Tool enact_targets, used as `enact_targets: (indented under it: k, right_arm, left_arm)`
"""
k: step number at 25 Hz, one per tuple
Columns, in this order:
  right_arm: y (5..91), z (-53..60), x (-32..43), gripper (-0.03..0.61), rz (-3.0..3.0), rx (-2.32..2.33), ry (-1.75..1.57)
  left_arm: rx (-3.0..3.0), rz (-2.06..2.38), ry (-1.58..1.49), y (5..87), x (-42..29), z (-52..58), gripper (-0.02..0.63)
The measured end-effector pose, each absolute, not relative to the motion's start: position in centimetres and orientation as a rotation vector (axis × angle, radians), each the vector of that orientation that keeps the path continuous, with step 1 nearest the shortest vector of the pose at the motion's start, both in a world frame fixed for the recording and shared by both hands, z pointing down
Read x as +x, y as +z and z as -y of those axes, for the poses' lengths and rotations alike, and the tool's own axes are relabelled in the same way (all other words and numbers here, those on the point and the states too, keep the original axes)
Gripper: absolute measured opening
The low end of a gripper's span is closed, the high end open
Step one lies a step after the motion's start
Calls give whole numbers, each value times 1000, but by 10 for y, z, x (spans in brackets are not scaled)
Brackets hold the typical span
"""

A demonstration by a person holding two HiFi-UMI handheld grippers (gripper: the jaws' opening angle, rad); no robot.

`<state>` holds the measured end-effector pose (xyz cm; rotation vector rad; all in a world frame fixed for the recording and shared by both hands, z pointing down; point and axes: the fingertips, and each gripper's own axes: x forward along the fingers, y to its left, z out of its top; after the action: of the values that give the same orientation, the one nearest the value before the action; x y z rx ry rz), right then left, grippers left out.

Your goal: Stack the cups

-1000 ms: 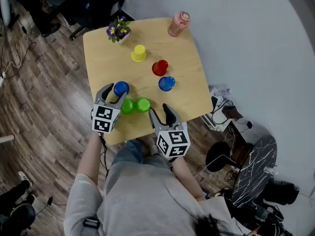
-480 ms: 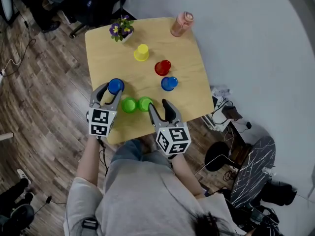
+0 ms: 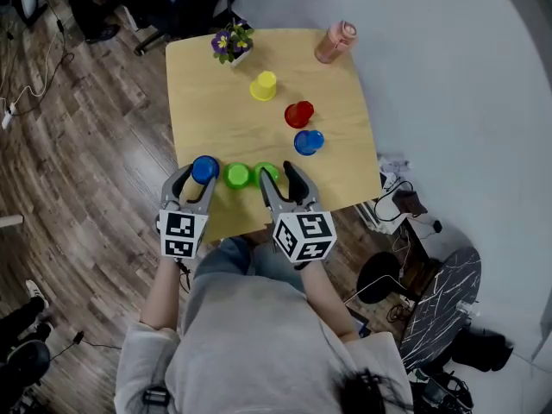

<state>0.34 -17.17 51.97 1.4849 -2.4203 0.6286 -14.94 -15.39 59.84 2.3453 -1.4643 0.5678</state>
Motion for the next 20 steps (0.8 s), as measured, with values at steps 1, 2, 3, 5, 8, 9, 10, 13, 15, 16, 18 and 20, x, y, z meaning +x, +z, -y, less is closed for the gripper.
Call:
enact_targets:
  k: [1,2,3,5,8,9,10,13,15,16,18,20]
  right_arm:
    - [519,171,2,210,2423,1481,628]
    - [518,171,1,210,2426,1478,626]
    - [517,170,1,210,2428,1477,624]
    - [515,169,0,210,2432,1475,622]
    - [514,165,0,210,2432,1474,624]
    - [514,164,1,210,2432,1473,625]
    - [515,163,2,210,2431,1473,626]
    - [515,161,5,210,2428,1472,624]
    - [516,161,7,210,2425,1473,624]
    - [517,161,9,210,2423,1474,625]
    - [516,162,12,210,2420,1478,627]
    - [516,163,15,210,2417,1483,627]
  left_arm:
    - [2338,1463,567,601,-149,150,261]
    - [2332,1464,569,603,-148,147,261]
    - [2326,1465,575,605,-148,145,261]
    - [2318,1464,590,610,-148,142,261]
    - [2312,1454,612,616,-146,138,261]
    - [2310,1452,618,618,-145,138,262]
    - [2309,1451,622,619,-143,137,261]
    - [2304,1450,617,622,-140,137,262]
    - [2303,1448,608,623,-137,139,262]
    - [2304,1444,605,623,-136,139,262]
    - [2306,1437,598,623,-133,139,262]
    - [2307,1437,594,622,-131,139,264]
